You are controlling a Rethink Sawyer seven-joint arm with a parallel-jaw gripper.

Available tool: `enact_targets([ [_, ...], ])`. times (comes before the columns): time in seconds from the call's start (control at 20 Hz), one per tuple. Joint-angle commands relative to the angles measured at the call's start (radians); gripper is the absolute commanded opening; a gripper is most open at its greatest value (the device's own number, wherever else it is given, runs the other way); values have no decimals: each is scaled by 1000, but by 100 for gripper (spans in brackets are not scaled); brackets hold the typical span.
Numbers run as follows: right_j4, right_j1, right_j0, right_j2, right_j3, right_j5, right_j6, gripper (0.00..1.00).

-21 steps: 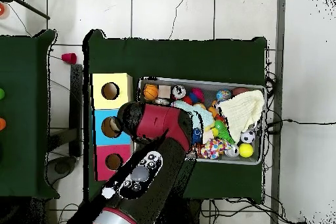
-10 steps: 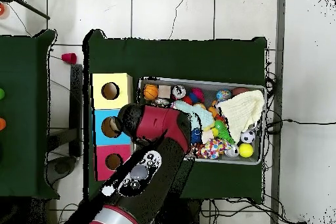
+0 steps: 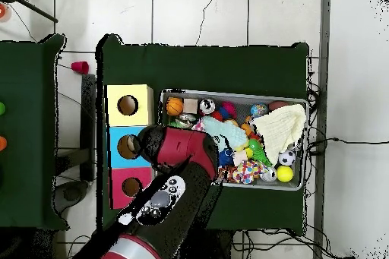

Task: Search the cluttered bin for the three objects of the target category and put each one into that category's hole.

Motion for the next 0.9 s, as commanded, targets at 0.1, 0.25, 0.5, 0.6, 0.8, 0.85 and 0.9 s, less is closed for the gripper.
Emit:
enact_targets([
  [0.1, 63, 81, -14, 149, 69, -152, 169, 100],
  [0.25, 67, 98, -11, 149, 71, -197, 182, 100],
  [0.5, 85, 108, -4, 151, 77, -227, 197, 100],
  [0.6, 92, 116, 2, 151, 75, -225, 200, 100],
  [0.8, 105, 129, 5, 152, 77, -232, 199, 100],
  [0.85, 109, 134, 5, 153, 77, -234, 198, 100],
  [0.9, 111, 139, 6, 155, 76, -238, 198, 100],
])
